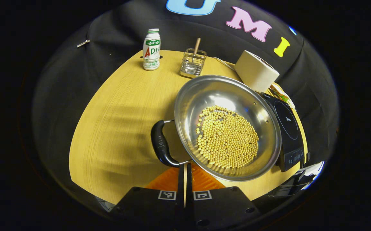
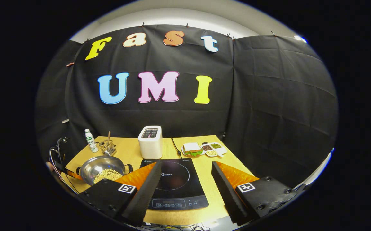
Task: First push the handle of the pot to place it horizontally, then grasp the pot with both hands and set it on the induction cooktop.
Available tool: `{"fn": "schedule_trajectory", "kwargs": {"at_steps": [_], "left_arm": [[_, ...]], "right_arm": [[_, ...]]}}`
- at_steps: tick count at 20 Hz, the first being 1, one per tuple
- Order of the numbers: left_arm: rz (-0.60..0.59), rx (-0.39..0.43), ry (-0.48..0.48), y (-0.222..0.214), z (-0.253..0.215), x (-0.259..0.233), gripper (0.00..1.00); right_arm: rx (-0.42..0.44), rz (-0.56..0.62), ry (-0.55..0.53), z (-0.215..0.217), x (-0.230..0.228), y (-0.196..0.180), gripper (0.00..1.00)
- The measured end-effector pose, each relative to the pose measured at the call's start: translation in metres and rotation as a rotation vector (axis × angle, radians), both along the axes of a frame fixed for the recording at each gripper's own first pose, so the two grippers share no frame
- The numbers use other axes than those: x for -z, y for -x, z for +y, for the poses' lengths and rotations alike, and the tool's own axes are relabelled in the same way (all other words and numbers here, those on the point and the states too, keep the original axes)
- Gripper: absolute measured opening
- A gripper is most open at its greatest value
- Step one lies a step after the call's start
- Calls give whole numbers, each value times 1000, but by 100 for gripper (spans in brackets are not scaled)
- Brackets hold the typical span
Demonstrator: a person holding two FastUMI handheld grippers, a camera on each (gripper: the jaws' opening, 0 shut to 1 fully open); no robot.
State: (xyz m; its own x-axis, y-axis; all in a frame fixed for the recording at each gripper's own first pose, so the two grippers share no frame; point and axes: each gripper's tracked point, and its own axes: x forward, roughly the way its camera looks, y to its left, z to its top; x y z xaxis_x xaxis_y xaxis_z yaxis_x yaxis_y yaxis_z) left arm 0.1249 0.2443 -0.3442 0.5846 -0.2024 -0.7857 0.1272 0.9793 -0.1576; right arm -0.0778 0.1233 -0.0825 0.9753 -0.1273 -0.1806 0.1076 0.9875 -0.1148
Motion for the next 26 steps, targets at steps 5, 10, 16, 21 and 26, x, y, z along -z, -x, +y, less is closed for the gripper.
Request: {"fn": "schedule_trajectory", "kwargs": {"at_steps": [5, 10, 16, 21, 26], "left_arm": [[3, -48, 31, -23, 14, -3, 5], [5, -61, 20, -46, 27, -5, 5], [-10, -82, 11, -72, 38, -10, 5], [-38, -105, -11, -66, 51, -22, 5], [-177, -165, -62, -49, 77, -61, 7]], "right_arm": [[9, 6, -2, 4, -1, -5, 98], [13, 11, 9, 8, 0, -7, 98], [13, 32, 21, 16, 8, -9, 98], [-26, 49, 18, 33, 17, -15, 98], [-112, 96, -36, 69, 38, -33, 98]]}}
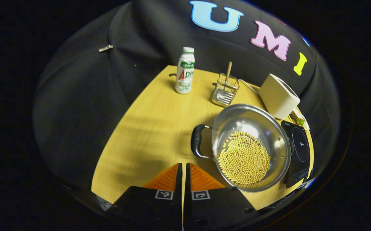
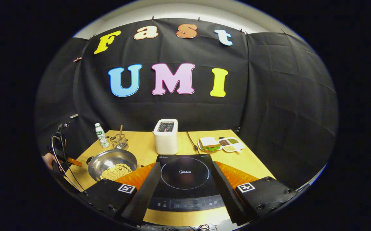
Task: First push the handle of the pot to place it horizontally, then grasp the pot with both hands and set it on the induction cooktop.
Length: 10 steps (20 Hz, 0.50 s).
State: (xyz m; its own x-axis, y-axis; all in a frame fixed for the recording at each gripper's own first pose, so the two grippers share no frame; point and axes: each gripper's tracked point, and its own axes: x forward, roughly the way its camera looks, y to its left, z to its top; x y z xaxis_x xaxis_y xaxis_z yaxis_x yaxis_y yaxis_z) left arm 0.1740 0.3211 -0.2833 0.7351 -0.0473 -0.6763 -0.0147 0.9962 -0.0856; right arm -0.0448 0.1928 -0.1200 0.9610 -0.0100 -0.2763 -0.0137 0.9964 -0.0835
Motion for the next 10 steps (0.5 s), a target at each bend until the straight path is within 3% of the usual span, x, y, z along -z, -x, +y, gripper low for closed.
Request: {"fn": "schedule_trajectory", "kwargs": {"at_steps": [1, 2, 4, 7, 8, 10], "left_arm": [[-35, -6, -1, 1, 2, -10, 10], [-68, -4, 2, 1, 2, -22, 23], [-134, 16, -1, 1, -2, -42, 36], [-210, 63, -1, -3, -16, -63, 72], [-243, 92, 4, -9, -24, -66, 98], [-285, 131, 6, -8, -35, -75, 96]], "right_arm": [[-15, 11, -4, 7, 3, -5, 98], [-32, 20, -6, 15, 7, -12, 98], [-68, 38, -15, 32, 14, -27, 98], [-115, 69, -68, 61, 28, -53, 98], [-124, 90, -83, 70, 34, -61, 98], [-138, 148, -110, 89, 52, -74, 98]]}}
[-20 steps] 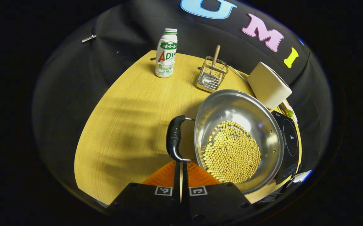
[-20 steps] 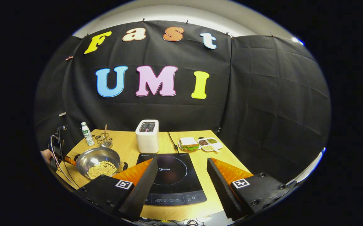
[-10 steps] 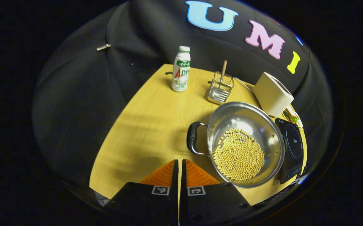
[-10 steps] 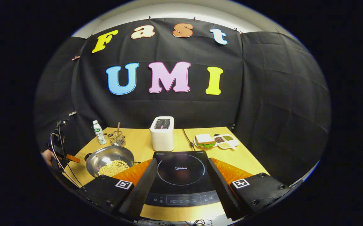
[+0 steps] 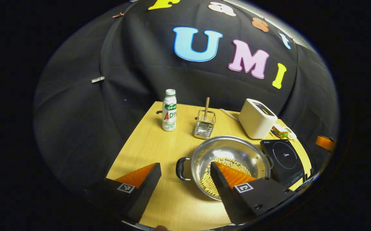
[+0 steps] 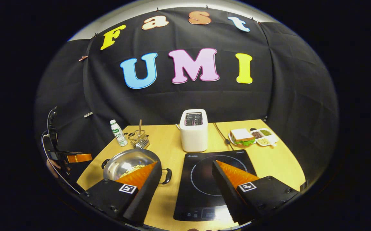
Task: First push the handle of the pot to place it horizontally, then grasp the pot with both hands and set it on the induction cooktop.
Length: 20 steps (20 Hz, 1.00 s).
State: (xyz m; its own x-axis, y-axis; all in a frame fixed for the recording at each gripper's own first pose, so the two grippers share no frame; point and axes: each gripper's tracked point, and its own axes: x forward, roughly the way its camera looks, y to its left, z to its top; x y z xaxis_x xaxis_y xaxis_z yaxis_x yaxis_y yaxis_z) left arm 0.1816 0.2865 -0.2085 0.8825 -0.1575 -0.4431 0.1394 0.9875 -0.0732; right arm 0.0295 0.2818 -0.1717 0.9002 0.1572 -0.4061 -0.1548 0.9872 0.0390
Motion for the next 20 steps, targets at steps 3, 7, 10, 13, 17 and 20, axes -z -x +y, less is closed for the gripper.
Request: {"fn": "schedule_trajectory", "kwargs": {"at_steps": [3, 7, 10, 13, 17, 20], "left_arm": [[0, -3, 16, -10, -5, 2, 96], [28, -42, 82, -21, -4, 18, 96], [59, -57, 115, -32, 0, 37, 96], [84, -37, 100, -47, 1, 52, 96], [105, -6, 97, -68, -6, 71, 95], [147, 25, 131, -78, -23, 93, 95]], "right_arm": [[-17, 71, -77, 37, 25, -22, 99], [-45, 155, -48, 64, 76, -42, 99], [-48, 217, -24, 70, 111, -55, 99], [-11, 282, -35, 65, 135, -59, 99], [31, 339, -90, 70, 163, -71, 99], [36, 353, -101, 80, 176, -78, 99]]}}
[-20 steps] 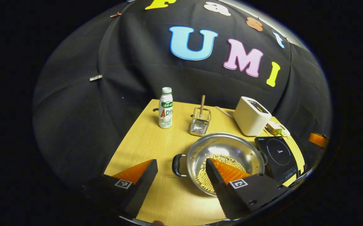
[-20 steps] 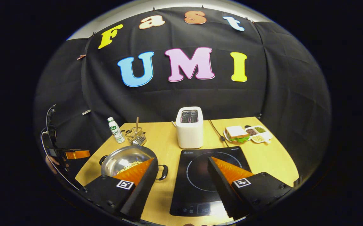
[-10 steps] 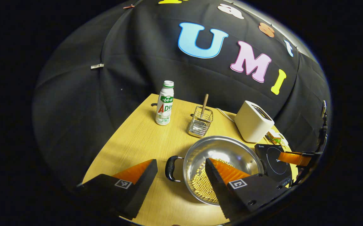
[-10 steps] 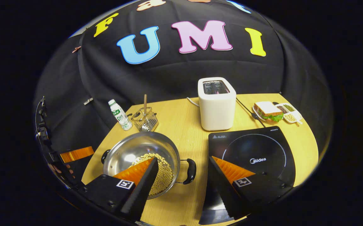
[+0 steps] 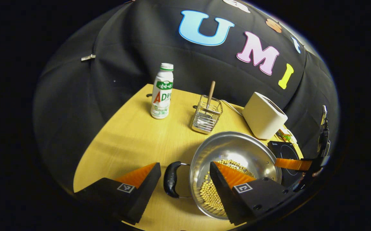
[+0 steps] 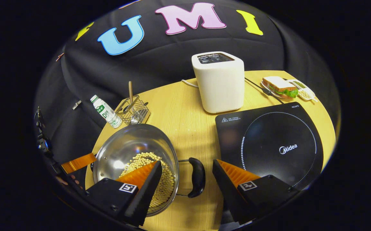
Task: First push the handle of the pot to place it horizontally, then grasp the pot with both hands and set it on the induction cooktop.
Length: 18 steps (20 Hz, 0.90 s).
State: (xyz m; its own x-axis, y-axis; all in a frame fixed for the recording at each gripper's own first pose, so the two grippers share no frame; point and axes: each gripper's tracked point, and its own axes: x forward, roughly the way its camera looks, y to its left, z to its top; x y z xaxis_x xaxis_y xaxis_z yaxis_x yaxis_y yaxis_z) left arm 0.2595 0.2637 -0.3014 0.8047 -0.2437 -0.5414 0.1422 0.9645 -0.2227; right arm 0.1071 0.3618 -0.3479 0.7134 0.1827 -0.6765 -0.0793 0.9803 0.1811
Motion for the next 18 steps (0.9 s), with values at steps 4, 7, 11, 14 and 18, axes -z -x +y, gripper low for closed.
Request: {"fn": "schedule_trajectory", "kwargs": {"at_steps": [4, 7, 11, 14, 18], "left_arm": [[57, 34, -32, -10, -7, 28, 96], [94, 43, 3, -15, -10, 41, 95], [137, 42, 28, -13, -9, 56, 92], [141, 38, 47, -13, -8, 59, 82], [145, 44, -9, -15, -3, 63, 69]], "right_arm": [[-12, 33, 1, 11, 16, 0, 99], [-17, 68, 7, 12, 29, 4, 99], [-22, 61, 34, 11, 36, -1, 94], [-17, 47, 66, 5, 38, -2, 93], [-14, 58, 80, 4, 44, -2, 83]]}}
